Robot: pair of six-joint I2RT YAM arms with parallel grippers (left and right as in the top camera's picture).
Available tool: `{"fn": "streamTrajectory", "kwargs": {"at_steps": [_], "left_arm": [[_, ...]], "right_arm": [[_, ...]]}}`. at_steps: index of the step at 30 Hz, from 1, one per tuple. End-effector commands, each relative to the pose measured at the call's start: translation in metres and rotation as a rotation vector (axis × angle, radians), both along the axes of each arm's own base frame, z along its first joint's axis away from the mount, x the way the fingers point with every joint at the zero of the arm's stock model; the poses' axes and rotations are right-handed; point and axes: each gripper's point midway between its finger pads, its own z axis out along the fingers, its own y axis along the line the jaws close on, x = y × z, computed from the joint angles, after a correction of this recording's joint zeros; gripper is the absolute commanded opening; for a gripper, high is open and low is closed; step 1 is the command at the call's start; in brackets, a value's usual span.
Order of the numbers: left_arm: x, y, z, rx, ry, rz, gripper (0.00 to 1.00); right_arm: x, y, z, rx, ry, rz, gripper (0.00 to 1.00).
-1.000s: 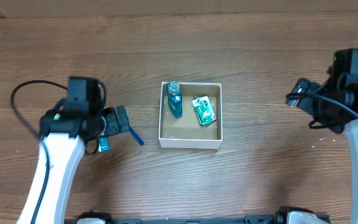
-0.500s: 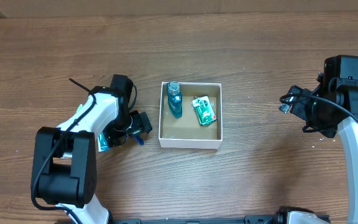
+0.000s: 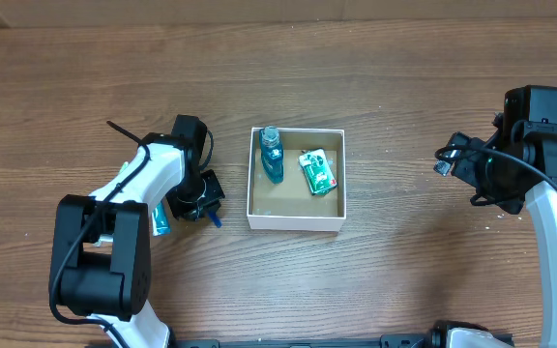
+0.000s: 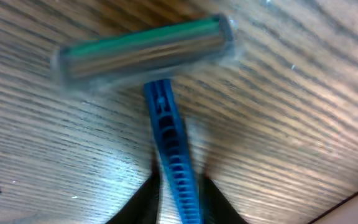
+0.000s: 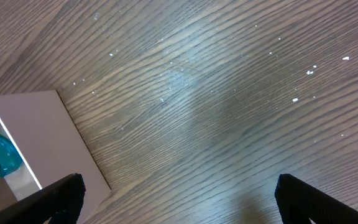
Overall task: Pack container
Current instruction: 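Grasp the blue razor with the left gripper and lift it, then lower the razor into the box and open the left gripper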
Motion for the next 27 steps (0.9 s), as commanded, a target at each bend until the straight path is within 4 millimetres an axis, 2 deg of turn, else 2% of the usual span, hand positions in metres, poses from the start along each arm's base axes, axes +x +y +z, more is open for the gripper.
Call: {"fn": "streamTrajectory", "kwargs": {"at_steps": [1, 7, 10, 13, 16, 17, 18, 20, 22, 24, 25, 27], "left_arm": [[-0.003, -0.002, -0.007, -0.004, 0.031, -0.008, 0.18], [-0.003, -0.002, -0.007, -0.003, 0.031, -0.008, 0.04], [-0.005, 0.003, 0.001, 0.024, 0.033, -0.011, 0.04], [0.005, 0.005, 0.032, 0.043, -0.033, -0.042, 0.04], [0.024, 0.002, 0.094, 0.089, -0.223, -0.122, 0.04], [0.029, -0.005, 0.113, 0.086, -0.289, -0.165, 0.04], [0.035, -0.018, 0.141, 0.083, -0.397, -0.255, 0.04], [0.039, -0.044, 0.181, 0.104, -0.555, -0.427, 0.04], [0.035, -0.077, 0.211, 0.146, -0.697, -0.642, 0.04], [0.028, -0.111, 0.221, 0.186, -0.775, -0.839, 0.04], [0.021, -0.134, 0.219, 0.2, -0.794, -0.97, 0.04], [0.015, -0.156, 0.205, 0.2, -0.774, -1.066, 0.04]], "right_arm": [[0.001, 0.0, 0.003, 0.0, -0.016, 0.005, 1.0], [0.001, 0.0, 0.003, -0.001, -0.016, 0.005, 1.0], [0.001, 0.0, 0.003, -0.001, -0.016, 0.005, 1.0], [0.003, 0.0, 0.004, -0.001, -0.024, 0.005, 1.0], [0.005, -0.001, 0.004, -0.003, -0.035, 0.005, 1.0], [0.006, -0.001, 0.005, -0.003, -0.038, 0.005, 1.0], [0.006, -0.001, 0.005, -0.003, -0.04, 0.006, 1.0], [0.007, -0.001, 0.005, -0.003, -0.042, 0.006, 1.0], [0.007, 0.0, 0.005, 0.0, -0.043, 0.007, 1.0], [0.007, 0.0, 0.005, 0.0, -0.043, 0.007, 1.0], [0.007, 0.0, 0.005, 0.0, -0.043, 0.007, 1.0], [0.007, 0.0, 0.005, 0.0, -0.042, 0.007, 1.0]]}}
